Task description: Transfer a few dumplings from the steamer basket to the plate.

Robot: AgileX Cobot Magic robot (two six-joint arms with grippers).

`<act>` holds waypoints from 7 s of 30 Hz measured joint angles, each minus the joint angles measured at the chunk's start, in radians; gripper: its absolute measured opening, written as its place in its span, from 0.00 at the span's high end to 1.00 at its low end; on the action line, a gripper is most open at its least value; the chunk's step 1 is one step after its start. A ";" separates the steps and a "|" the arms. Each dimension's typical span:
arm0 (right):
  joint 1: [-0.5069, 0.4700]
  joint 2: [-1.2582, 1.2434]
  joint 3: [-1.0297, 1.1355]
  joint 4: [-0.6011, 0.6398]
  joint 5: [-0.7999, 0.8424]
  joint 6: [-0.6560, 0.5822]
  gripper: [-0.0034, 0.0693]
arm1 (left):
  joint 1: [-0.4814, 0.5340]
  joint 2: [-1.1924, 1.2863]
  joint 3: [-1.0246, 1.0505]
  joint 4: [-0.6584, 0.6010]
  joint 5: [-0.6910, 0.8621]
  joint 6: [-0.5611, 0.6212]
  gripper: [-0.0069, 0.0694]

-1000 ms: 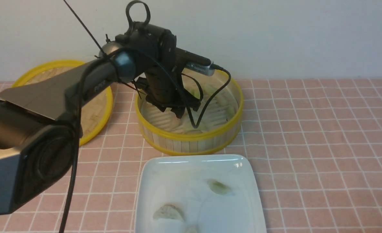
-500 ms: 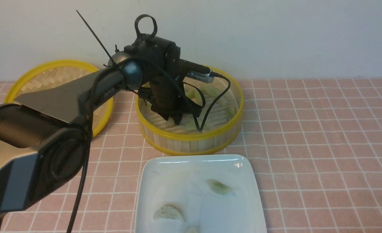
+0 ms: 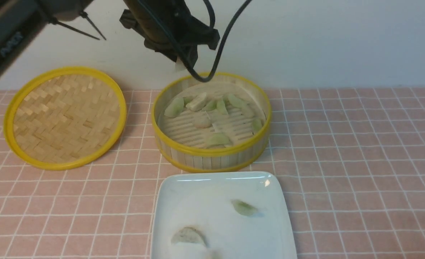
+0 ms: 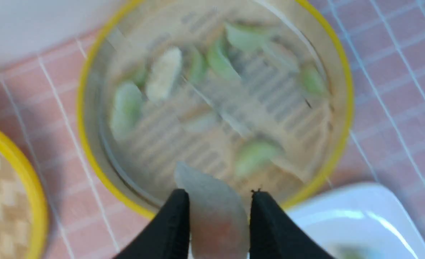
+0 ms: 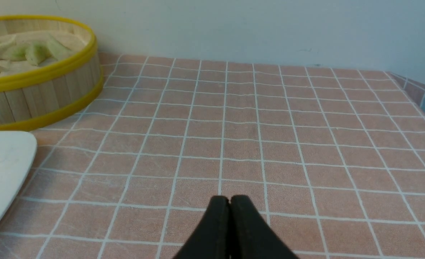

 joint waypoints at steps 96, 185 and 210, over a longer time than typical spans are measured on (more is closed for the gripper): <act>0.000 0.000 0.000 0.000 0.000 0.004 0.97 | -0.077 0.055 0.522 -0.143 -0.070 0.118 0.45; 0.000 0.000 0.000 -0.001 0.000 0.000 0.97 | -0.165 0.000 0.531 -0.130 -0.049 0.052 0.62; 0.000 0.000 0.000 -0.001 0.000 0.001 0.97 | -0.209 -0.634 0.604 -0.081 -0.147 0.033 0.92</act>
